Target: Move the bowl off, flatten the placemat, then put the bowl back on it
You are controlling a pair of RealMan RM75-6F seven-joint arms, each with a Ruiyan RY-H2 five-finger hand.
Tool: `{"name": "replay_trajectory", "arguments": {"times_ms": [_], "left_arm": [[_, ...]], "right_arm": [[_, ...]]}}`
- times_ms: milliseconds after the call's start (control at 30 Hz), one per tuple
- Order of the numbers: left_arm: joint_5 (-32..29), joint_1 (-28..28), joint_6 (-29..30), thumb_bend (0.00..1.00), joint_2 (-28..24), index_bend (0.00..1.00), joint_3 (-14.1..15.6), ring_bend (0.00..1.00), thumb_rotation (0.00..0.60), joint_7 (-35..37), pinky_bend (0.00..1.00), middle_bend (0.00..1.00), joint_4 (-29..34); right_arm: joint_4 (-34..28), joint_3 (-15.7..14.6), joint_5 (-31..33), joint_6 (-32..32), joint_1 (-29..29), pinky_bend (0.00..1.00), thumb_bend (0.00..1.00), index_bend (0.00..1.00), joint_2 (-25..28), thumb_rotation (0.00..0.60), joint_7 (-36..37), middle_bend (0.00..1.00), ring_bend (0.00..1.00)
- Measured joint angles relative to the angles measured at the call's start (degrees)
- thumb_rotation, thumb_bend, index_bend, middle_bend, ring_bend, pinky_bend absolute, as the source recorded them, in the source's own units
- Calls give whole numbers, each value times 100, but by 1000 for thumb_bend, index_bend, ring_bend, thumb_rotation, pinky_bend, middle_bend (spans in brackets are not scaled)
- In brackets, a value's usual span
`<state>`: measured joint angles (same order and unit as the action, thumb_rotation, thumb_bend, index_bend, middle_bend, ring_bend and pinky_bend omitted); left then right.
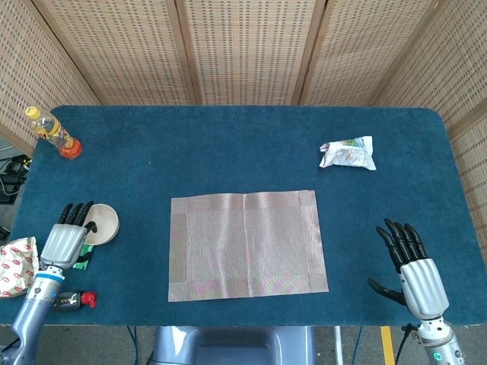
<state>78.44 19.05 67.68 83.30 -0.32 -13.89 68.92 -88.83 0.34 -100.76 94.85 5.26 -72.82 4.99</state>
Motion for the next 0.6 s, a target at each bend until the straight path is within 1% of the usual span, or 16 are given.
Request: {"name": "replay_trajectory", "arguments": {"times_ms": [133,267,367,467,600], "left_arm": [[-41,32,-91,219,128,506,-27,0,600,-40,0,0,-117],[-65,61,-155,257,246,534,-60,0,600,-21,0,0,-237],[-60,80,-176,325,299,555,-78,0,600,-3,0,0,-282],[-40,89,-165,420,330,595,-92,0,600,-1,0,0,-296],[-15,89,-132,466,322,638,-101,0,600,-18,0,0,-265]], "right_arm": [[-1,2,-6,13,-3,0,144,11,4,600,16,0,0],[5,-2,-20,12,-1,0,144,15,-7,600,10,0,0],[8,-5,-18,1,1,0,143,19,-12,600,4,0,0],[5,-6,-17,-2,1,0,144,24,-11,600,2,0,0],[4,-3,-16,9,-2,0,144,25,-6,600,23,0,0]]}}
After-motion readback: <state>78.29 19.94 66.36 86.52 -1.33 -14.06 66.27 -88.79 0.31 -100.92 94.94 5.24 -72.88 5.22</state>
